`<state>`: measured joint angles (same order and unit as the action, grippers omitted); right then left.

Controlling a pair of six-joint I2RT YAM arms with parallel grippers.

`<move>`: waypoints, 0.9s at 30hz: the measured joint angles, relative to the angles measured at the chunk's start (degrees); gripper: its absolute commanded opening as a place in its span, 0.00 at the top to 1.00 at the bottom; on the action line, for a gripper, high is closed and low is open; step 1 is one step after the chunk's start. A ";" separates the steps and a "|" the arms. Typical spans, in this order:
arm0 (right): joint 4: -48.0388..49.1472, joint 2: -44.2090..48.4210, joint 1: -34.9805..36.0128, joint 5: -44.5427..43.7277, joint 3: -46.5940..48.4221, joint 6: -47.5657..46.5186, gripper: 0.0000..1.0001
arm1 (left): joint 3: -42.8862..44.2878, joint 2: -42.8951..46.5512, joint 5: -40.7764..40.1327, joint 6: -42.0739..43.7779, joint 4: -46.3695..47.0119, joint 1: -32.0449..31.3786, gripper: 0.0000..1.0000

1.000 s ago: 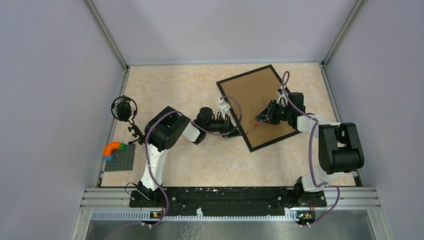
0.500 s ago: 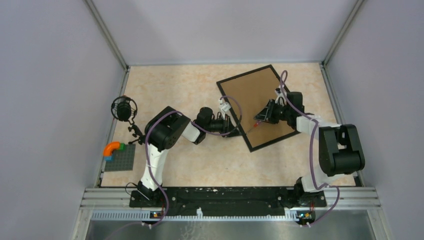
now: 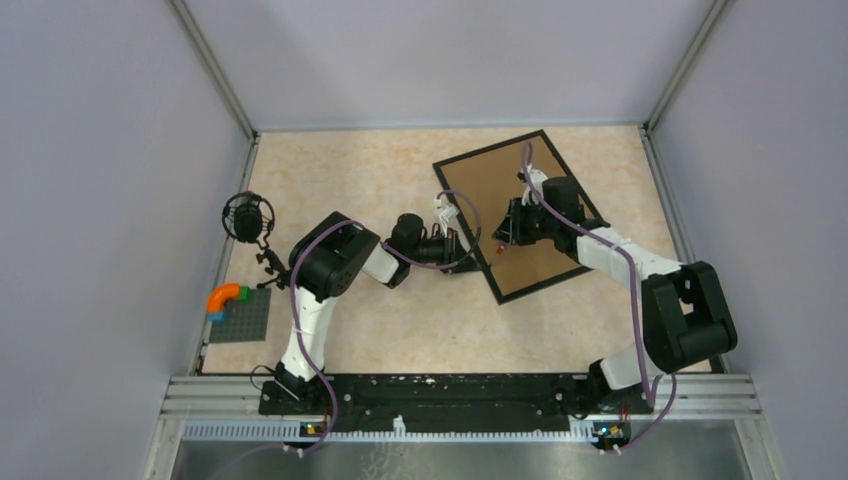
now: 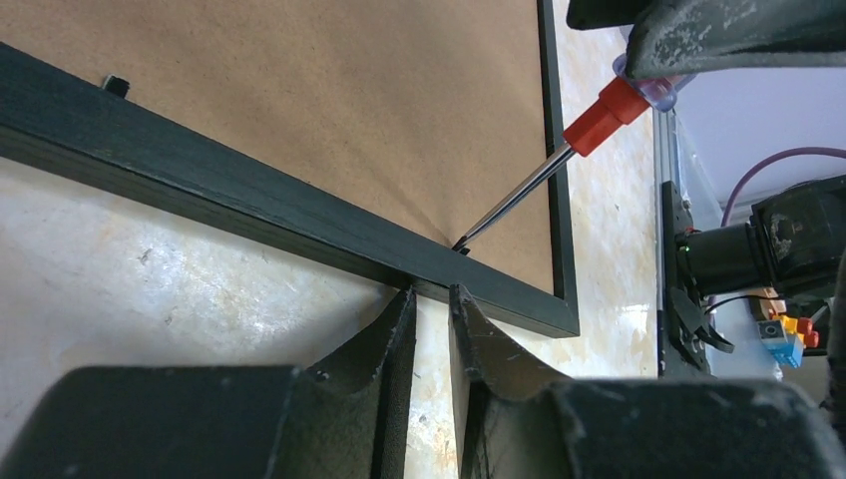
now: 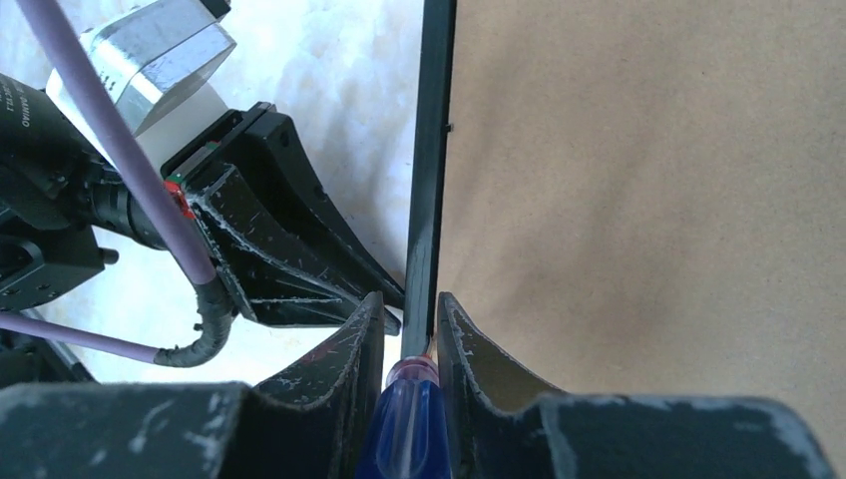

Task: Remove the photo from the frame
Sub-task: Release the photo frame item from the photo frame.

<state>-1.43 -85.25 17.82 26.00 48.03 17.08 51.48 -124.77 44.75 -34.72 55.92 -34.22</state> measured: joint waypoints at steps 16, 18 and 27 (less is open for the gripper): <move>-9.86 0.79 4.28 -8.68 4.94 -2.47 1.00 | -0.70 0.09 0.04 -0.83 1.62 0.04 0.69; -10.58 0.90 1.25 -4.28 4.74 -1.40 1.00 | -1.64 0.55 -0.85 0.28 2.56 -0.02 0.68; -7.54 1.49 -5.90 2.51 -0.83 7.69 1.00 | -3.06 1.03 -2.10 3.02 4.39 -0.46 0.67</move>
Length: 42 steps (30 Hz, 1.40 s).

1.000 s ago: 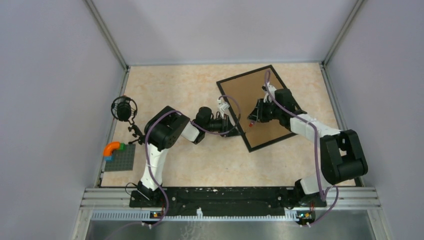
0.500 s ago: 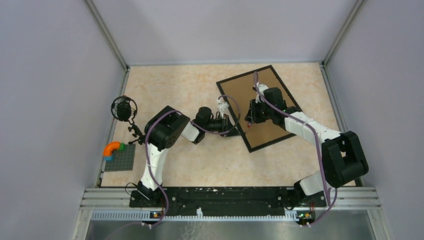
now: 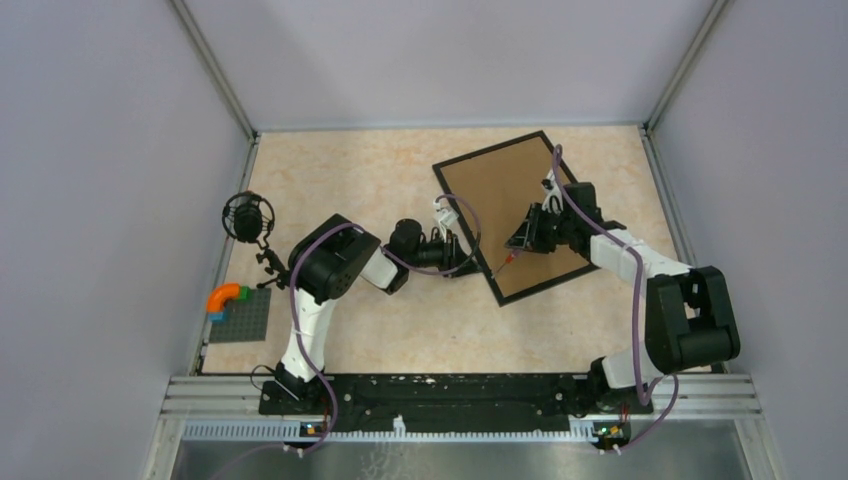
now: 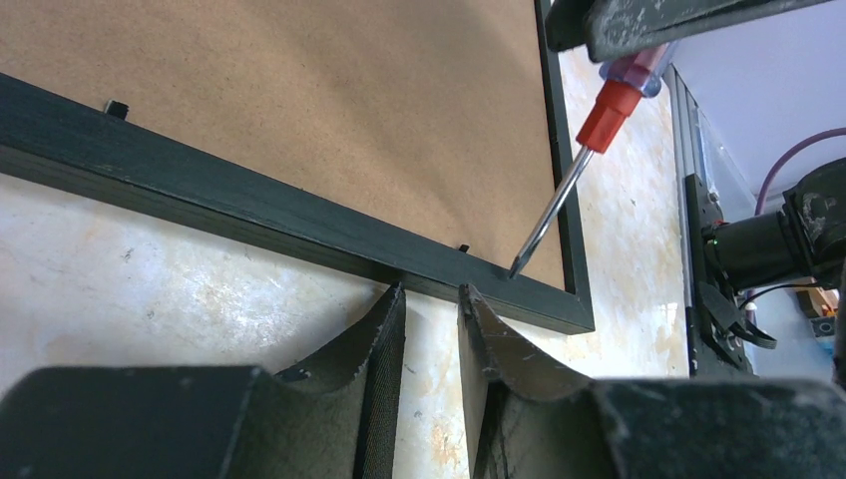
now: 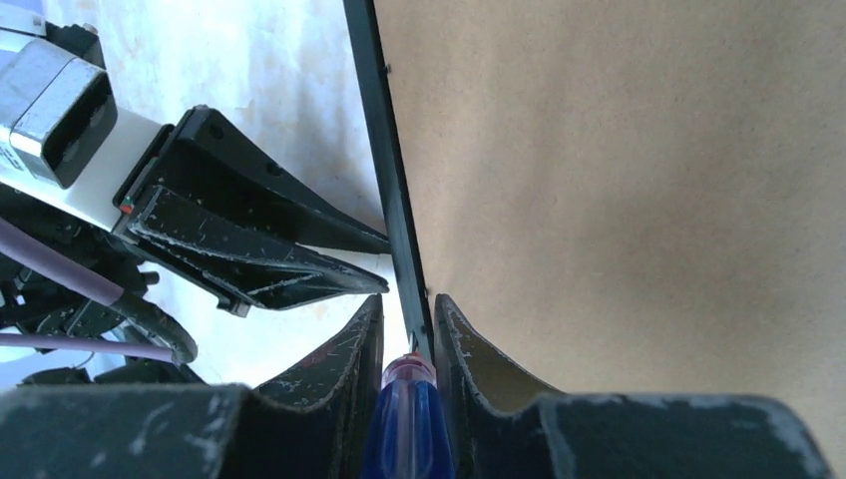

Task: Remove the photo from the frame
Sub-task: Release the photo frame item from the photo frame.

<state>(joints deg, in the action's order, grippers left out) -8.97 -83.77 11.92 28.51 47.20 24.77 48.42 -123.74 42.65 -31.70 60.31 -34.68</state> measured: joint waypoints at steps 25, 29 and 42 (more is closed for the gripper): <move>12.02 -0.33 -3.85 -3.89 -6.32 8.94 1.00 | -1.03 -0.31 -1.79 -1.05 2.93 -0.68 0.66; 12.31 -1.16 -3.45 -2.69 -6.36 9.42 1.00 | -0.66 -0.31 -1.75 -0.96 2.45 -0.68 0.65; 10.73 -1.77 -1.03 -2.80 -4.42 8.24 1.00 | 0.13 -0.13 0.07 -0.13 1.40 -0.68 0.54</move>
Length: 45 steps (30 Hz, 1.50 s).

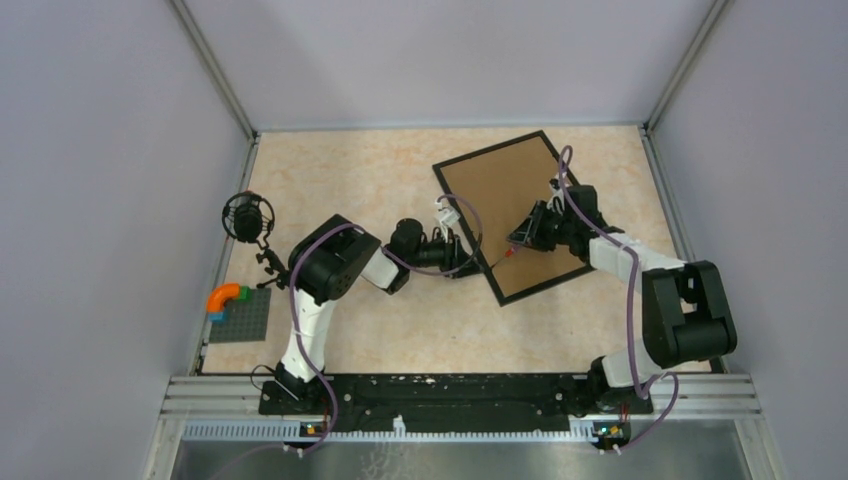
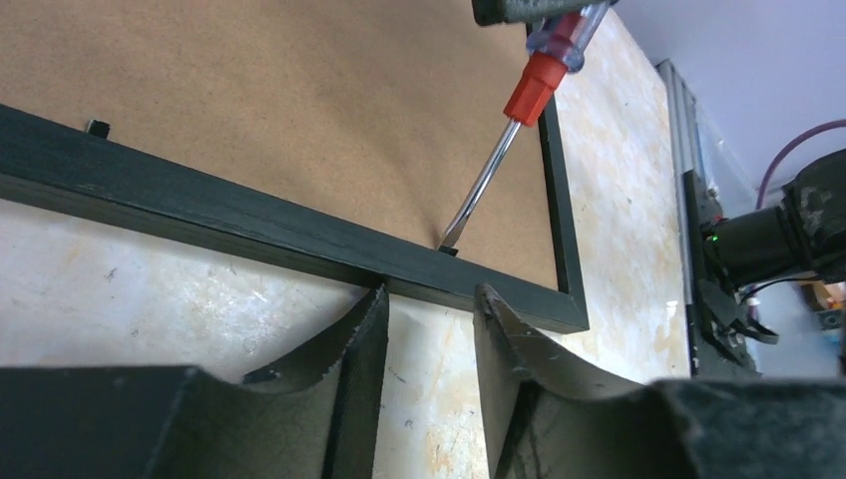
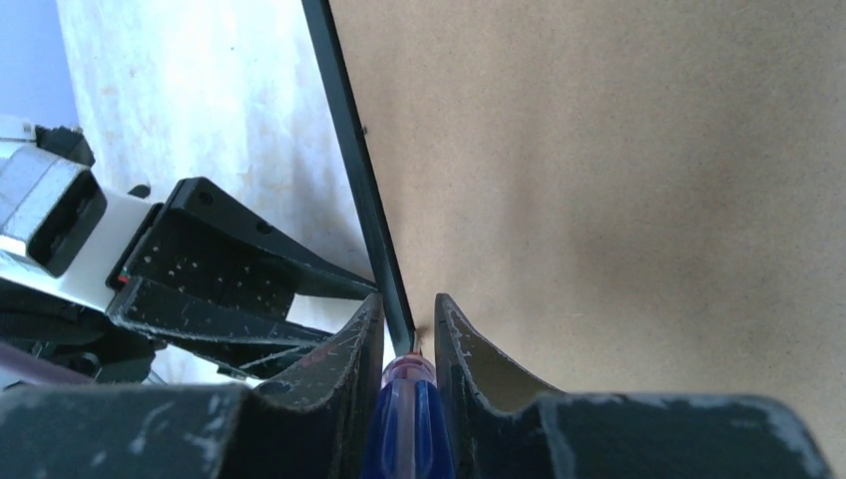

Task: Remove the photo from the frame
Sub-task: Release the photo frame item from the photo frame, then adjust the screwdriver.

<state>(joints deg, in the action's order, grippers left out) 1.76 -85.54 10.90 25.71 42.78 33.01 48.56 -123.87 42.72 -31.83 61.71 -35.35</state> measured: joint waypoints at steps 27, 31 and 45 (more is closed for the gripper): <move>-7.15 7.30 0.22 19.43 11.19 0.39 0.94 | 20.39 21.27 -4.02 46.58 -56.65 -6.86 0.90; -11.28 7.43 0.20 20.13 11.80 -4.35 0.74 | 19.63 21.27 -2.84 45.07 -56.63 -6.51 1.00; -33.29 2.27 -0.57 33.16 17.55 -25.16 0.63 | 20.65 21.16 5.01 51.04 -66.47 -6.10 1.00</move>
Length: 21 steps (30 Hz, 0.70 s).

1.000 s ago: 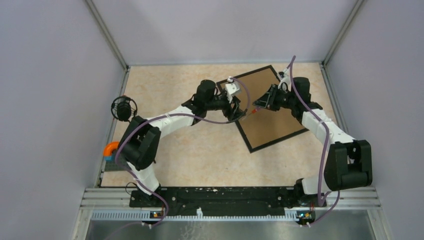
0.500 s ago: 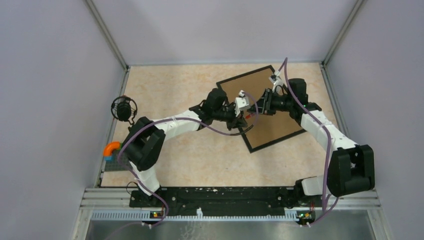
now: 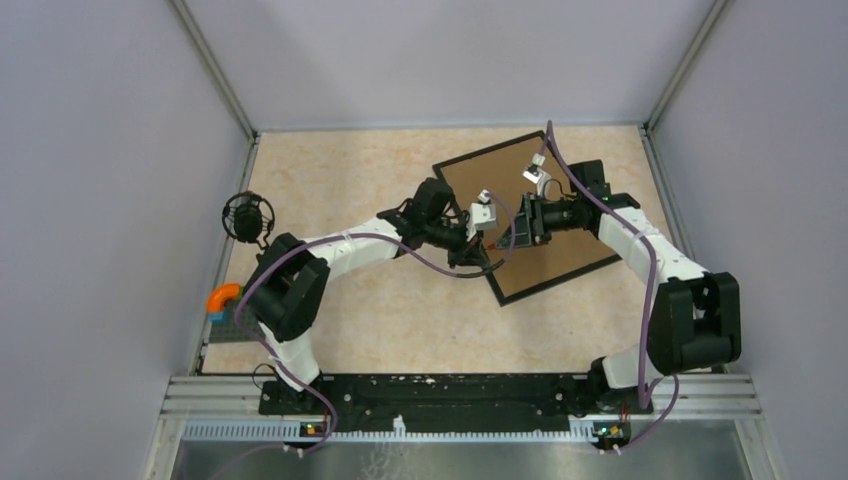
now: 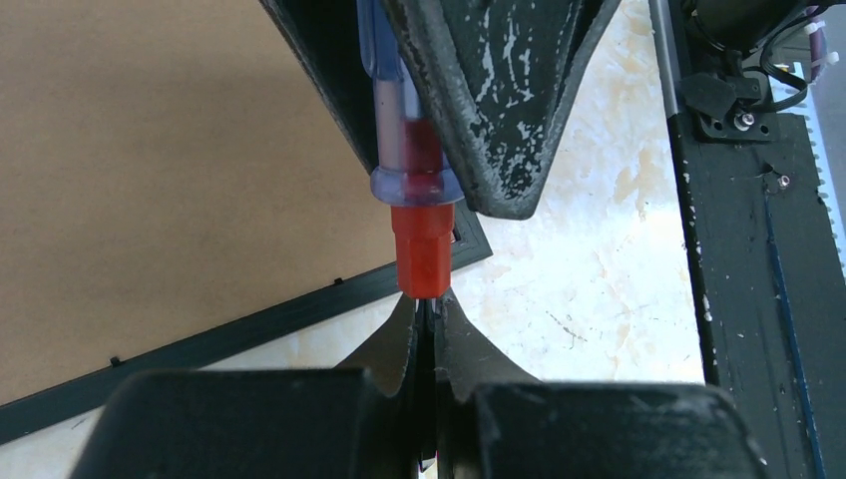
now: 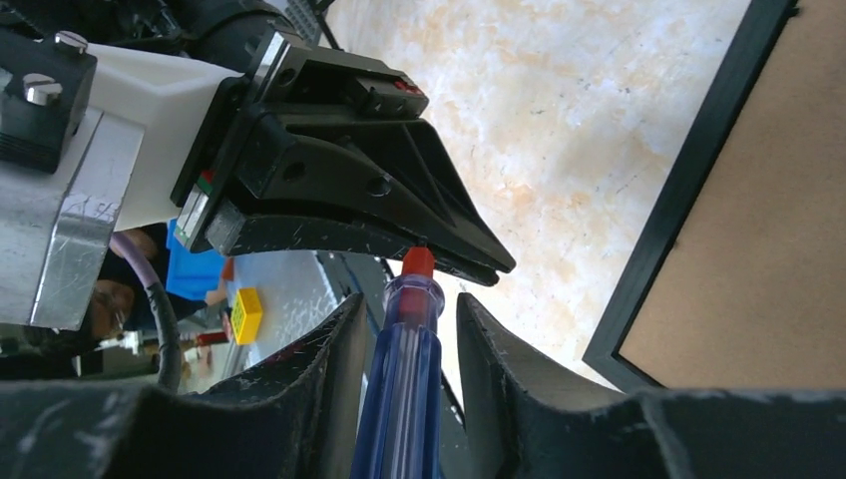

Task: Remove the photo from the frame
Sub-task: Adjust the screwdriver.

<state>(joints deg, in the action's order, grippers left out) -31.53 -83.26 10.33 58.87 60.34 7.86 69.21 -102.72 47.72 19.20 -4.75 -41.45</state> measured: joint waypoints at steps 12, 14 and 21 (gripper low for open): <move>-1.09 -1.01 0.02 -0.02 0.13 -0.39 1.00 | 2.64 -2.49 2.43 -0.61 -1.90 0.33 0.49; -2.08 -1.05 -0.13 -0.52 0.20 -0.90 1.00 | 1.11 -1.95 2.51 -1.81 1.57 0.48 0.37; -4.09 -1.27 -4.00 -3.58 0.04 -5.11 1.00 | -11.28 2.49 3.65 -7.78 13.00 6.12 0.33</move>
<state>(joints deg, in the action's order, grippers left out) -35.62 -84.53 6.33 55.29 60.38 2.74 57.93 -100.22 51.37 11.42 8.25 -35.33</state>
